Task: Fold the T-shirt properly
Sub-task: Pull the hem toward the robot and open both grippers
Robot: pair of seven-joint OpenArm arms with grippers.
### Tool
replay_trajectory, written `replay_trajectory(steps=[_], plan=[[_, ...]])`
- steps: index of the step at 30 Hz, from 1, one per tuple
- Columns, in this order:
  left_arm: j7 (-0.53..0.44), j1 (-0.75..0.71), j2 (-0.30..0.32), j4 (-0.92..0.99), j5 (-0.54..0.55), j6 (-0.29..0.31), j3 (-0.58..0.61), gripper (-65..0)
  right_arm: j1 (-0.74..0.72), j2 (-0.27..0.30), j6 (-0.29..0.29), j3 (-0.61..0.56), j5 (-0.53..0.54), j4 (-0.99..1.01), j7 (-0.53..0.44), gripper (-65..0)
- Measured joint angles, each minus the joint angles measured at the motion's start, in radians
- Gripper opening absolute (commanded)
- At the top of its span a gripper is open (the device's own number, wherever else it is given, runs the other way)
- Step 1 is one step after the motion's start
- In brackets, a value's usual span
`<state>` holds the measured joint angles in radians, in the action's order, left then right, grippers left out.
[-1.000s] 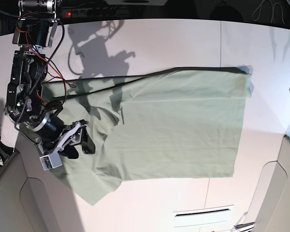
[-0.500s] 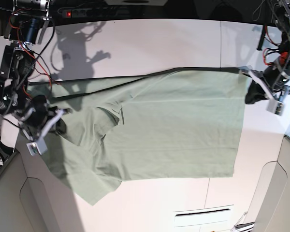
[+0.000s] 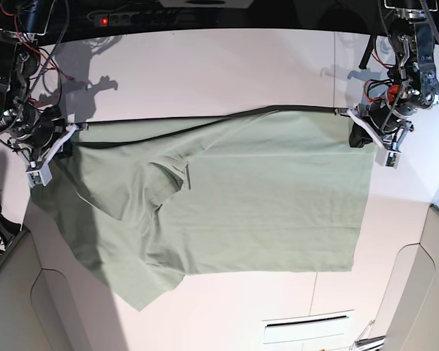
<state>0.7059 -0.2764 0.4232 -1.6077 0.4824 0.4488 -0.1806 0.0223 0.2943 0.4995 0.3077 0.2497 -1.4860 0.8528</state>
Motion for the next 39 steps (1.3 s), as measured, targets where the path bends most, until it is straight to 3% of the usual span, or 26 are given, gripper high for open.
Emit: replay_trajectory(steps=[5, 8, 11, 15, 22, 30, 37, 39], plan=[[0.05, -0.005, 0.001, -0.002, 0.039, -0.001, -0.003, -65.0, 0.0, 0.029, 0.005, 0.002, 0.048, 0.053, 0.016, -65.0], [0.049, -0.05, 0.004, -0.028, 0.061, -0.005, -0.008, -65.0, 0.038, 0.08, 0.004, 0.0, 0.127, 0.041, 0.078, -65.0], [0.058, -0.108, 0.004, -0.076, 0.062, -0.01, -0.009, -65.0, 0.105, 0.133, 0.009, 0.0, 0.187, 0.011, 0.077, -65.0], [0.091, -0.201, 0.006, -0.148, 0.05, -0.019, -0.008, -65.0, 0.18, 0.177, 0.004, 0.001, 0.177, -0.056, 0.117, -65.0], [0.09, -0.359, 0.003, -0.251, 0.05, -0.016, -0.008, -65.0, 0.323, 0.187, 0.002, 0.061, 0.168, -0.181, 0.179, -65.0], [0.098, -0.405, 0.003, -0.278, 0.042, -0.011, -0.025, -65.0, 0.38, 0.187, 0.003, 0.113, 0.196, -0.205, 0.193, -65.0], [0.133, -0.374, -0.004, -0.386, -0.01, -0.021, -0.186, -65.0, 0.333, 0.185, 0.001, 0.115, 0.231, -0.285, 0.22, -65.0], [0.122, -0.36, 0.002, -0.438, 0.002, -0.026, -0.241, -59.4, 0.298, 0.185, -0.007, 0.115, 0.243, -0.335, 0.214, -65.0]])
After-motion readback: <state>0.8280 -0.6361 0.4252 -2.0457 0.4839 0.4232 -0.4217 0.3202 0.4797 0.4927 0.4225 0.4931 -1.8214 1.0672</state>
